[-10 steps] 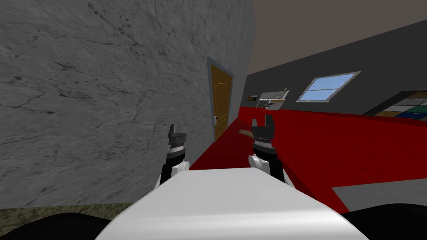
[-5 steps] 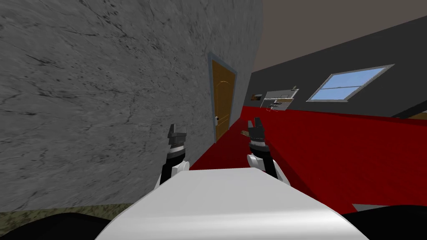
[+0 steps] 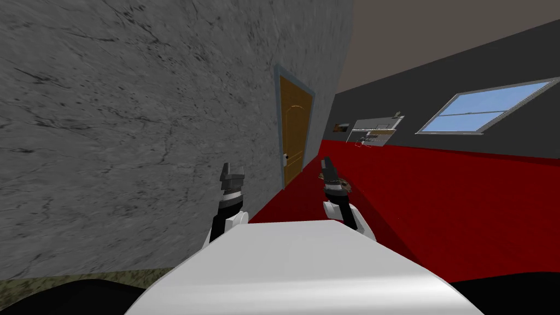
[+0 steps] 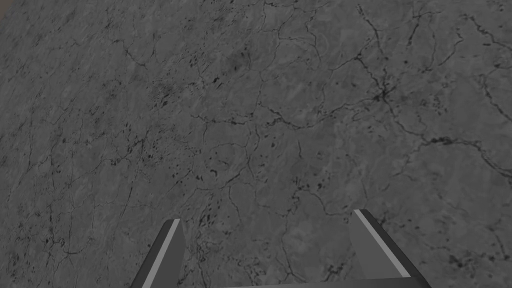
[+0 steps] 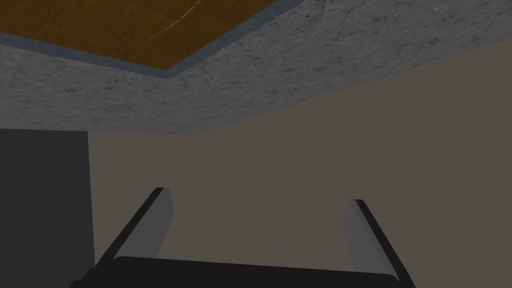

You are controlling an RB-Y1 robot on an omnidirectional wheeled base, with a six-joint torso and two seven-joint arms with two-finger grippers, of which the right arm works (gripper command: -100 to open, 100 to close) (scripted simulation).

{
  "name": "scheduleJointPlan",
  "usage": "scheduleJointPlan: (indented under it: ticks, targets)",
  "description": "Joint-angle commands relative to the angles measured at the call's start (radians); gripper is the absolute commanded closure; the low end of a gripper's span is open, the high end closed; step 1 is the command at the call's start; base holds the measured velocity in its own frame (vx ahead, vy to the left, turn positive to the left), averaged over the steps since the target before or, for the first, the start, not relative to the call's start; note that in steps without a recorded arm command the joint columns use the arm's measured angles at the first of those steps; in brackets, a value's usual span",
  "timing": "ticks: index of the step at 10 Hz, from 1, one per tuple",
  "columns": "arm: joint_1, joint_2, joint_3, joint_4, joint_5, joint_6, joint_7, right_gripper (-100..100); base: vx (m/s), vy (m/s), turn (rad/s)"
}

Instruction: Pull the door open

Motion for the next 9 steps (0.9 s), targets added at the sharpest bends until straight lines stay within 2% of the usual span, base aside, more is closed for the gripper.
scheduleJointPlan:
  ticks: [1, 9]
  targets:
    - [-0.010, -0.005, -0.003, 0.037, 0.041, -0.011, 0.016, -100, 0.082, -0.044, 0.093]
    - [-0.106, -0.037, -0.041, 0.247, 0.256, -0.034, 0.093, -100, 0.092, -0.060, 0.099]
